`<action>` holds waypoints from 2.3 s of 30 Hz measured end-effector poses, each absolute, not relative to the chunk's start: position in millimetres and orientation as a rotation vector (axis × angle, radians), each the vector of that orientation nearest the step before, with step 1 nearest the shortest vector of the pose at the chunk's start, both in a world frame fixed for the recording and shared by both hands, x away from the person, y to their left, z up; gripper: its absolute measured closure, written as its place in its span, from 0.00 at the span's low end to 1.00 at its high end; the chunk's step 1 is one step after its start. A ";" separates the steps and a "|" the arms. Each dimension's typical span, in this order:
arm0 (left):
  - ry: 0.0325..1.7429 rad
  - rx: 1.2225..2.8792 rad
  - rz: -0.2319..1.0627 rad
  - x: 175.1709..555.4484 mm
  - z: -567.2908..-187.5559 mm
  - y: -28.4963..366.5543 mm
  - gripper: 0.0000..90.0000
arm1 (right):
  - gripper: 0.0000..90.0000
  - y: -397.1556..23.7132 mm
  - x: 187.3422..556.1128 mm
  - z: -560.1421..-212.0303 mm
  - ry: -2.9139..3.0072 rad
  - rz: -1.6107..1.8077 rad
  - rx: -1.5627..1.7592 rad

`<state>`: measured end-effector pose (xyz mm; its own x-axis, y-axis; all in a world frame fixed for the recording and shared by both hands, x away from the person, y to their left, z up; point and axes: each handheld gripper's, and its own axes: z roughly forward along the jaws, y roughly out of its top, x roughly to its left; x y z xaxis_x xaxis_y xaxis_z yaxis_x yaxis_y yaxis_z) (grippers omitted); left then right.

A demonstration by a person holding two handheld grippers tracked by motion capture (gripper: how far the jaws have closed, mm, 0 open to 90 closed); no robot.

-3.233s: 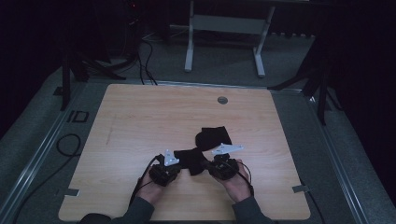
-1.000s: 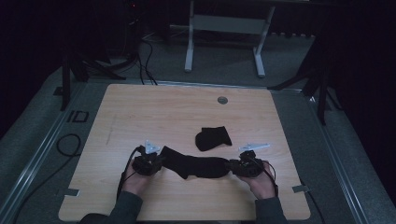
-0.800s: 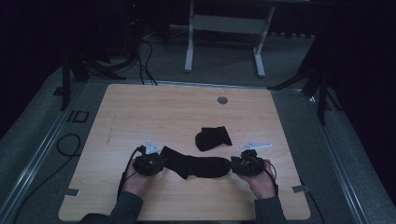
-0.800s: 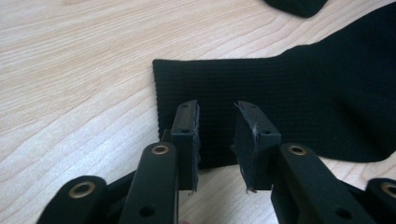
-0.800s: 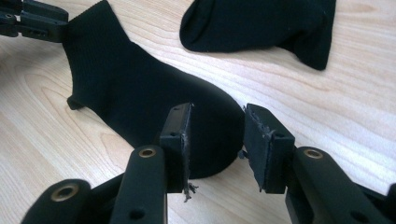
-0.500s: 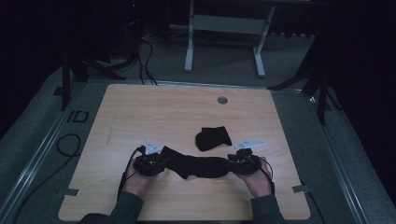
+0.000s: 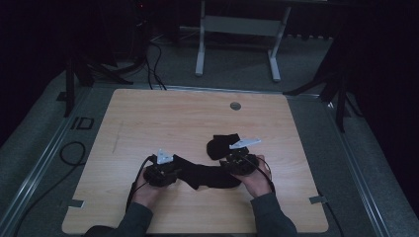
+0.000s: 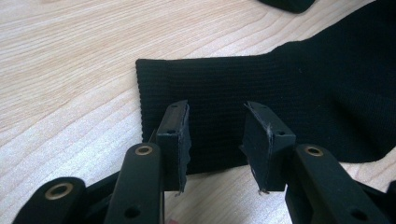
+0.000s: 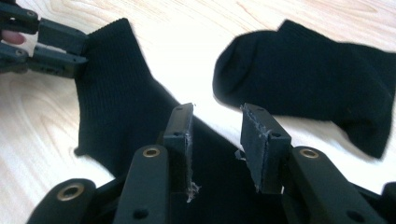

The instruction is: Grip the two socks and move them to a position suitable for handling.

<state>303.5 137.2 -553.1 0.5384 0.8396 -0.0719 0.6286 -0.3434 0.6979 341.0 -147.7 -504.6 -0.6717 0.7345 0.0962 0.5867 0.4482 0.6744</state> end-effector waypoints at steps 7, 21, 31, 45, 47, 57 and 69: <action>1.170 2.091 0.407 302.9 -553.0 134.8 0.70 | 0.73 -127.4 358.6 -509.7 2.515 0.966 1.125; 1.117 2.126 0.424 300.8 -554.8 123.4 0.70 | 0.74 -96.9 387.6 -526.1 2.545 0.832 1.105; 1.095 2.140 0.425 299.9 -555.8 121.3 0.70 | 0.82 -84.4 403.2 -541.1 2.569 0.787 1.186; 1.085 2.149 0.427 298.9 -558.3 117.7 0.70 | 0.96 -77.5 402.2 -538.6 2.579 0.701 1.214; 1.082 2.149 0.419 298.8 -558.5 117.5 0.70 | 0.97 -76.1 401.2 -538.6 2.591 0.717 1.224; 1.064 2.154 0.421 297.5 -559.3 116.1 0.70 | 0.98 -61.2 392.4 -541.2 2.649 0.826 1.222; 1.058 2.152 0.418 297.6 -559.5 116.4 0.69 | 0.98 -59.1 385.9 -530.8 2.634 1.018 1.226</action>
